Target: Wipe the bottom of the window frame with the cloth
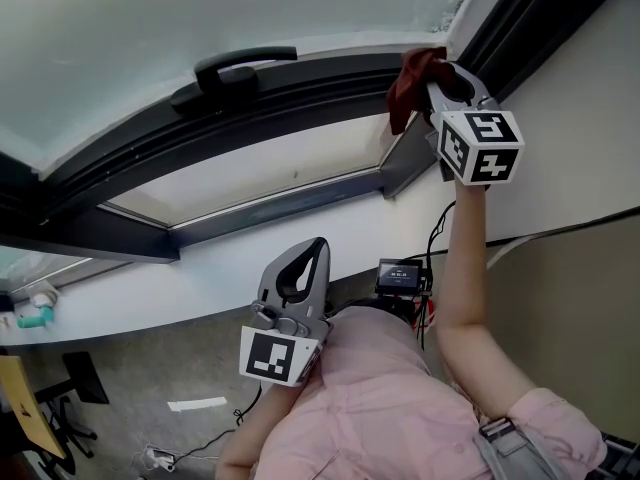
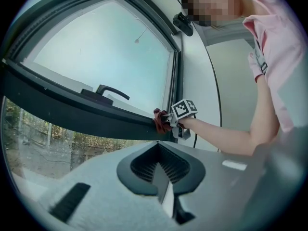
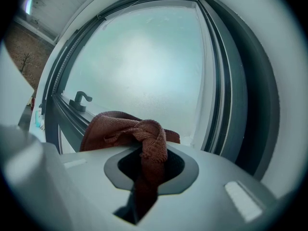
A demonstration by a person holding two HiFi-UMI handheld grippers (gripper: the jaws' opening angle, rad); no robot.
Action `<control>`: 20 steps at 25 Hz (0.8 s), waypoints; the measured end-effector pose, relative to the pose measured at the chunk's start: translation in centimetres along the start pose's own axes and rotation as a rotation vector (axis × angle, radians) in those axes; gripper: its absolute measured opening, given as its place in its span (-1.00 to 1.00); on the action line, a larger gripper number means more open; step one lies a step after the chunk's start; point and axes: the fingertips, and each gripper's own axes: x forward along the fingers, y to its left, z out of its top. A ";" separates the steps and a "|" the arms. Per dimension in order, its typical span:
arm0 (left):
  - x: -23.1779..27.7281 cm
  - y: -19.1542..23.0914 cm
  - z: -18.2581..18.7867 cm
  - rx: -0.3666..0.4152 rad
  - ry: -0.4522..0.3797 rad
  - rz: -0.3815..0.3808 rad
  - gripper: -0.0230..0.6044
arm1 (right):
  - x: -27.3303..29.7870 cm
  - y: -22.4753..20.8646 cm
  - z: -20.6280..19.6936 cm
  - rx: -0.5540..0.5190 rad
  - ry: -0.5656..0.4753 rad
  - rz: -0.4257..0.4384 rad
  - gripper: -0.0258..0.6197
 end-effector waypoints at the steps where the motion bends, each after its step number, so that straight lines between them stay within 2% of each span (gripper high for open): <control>1: 0.1 0.0 0.0 0.000 0.005 0.003 -0.94 | 0.0 -0.2 0.0 0.002 -0.001 -0.002 -0.74; 16: -0.1 -0.2 0.1 0.014 0.005 0.010 -0.94 | -0.3 -1.6 -0.3 0.018 -0.006 -0.015 -0.74; 20: -0.6 0.1 0.2 0.019 0.003 0.031 -0.94 | -0.4 -2.5 -0.4 0.010 -0.010 -0.048 -0.74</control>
